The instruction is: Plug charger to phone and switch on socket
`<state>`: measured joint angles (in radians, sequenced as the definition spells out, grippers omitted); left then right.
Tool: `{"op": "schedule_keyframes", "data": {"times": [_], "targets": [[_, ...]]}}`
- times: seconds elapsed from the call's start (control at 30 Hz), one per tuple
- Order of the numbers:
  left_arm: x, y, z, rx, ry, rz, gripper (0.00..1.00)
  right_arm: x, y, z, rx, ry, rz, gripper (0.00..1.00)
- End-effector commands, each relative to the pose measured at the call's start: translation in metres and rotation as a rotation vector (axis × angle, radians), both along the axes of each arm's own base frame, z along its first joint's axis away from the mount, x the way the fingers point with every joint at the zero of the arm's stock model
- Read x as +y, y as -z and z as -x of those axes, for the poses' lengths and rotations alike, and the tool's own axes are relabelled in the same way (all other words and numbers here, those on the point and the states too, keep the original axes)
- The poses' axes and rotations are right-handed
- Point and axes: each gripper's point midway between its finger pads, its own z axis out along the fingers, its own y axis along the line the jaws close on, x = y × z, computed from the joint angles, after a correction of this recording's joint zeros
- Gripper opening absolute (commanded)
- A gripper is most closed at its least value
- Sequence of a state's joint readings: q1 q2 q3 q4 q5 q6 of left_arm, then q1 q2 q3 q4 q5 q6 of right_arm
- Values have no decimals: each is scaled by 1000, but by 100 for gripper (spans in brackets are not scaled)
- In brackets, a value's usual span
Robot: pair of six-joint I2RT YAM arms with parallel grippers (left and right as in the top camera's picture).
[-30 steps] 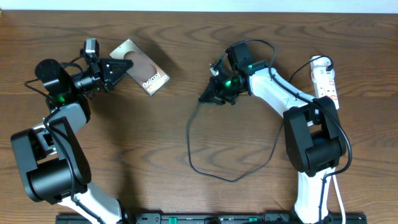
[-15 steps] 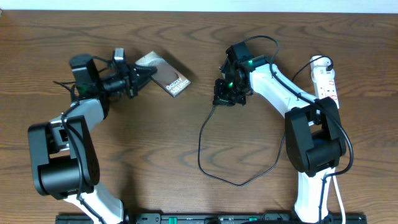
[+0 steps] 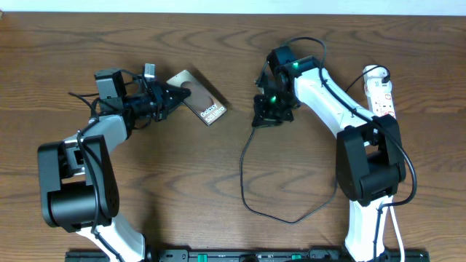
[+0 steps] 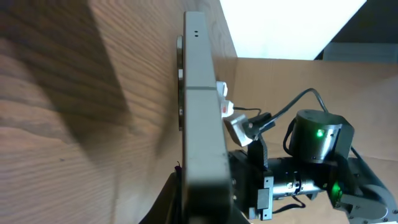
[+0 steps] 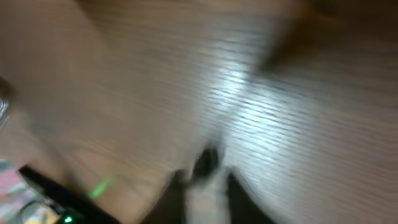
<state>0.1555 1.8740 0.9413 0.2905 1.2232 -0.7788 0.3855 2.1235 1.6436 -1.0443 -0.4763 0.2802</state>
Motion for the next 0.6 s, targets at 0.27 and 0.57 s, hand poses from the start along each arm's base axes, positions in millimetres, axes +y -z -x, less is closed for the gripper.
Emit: {"op": "schedule_keyframes", "data": {"times": [0.27,0.57], "targets": [[4,-9,-3,-82,21,-18,7,-18,-3,-13,-49,21,109,44],[22,-8,-8,-80,-33,-32,7,0,-3,-1,-64,102,276,24]]}}
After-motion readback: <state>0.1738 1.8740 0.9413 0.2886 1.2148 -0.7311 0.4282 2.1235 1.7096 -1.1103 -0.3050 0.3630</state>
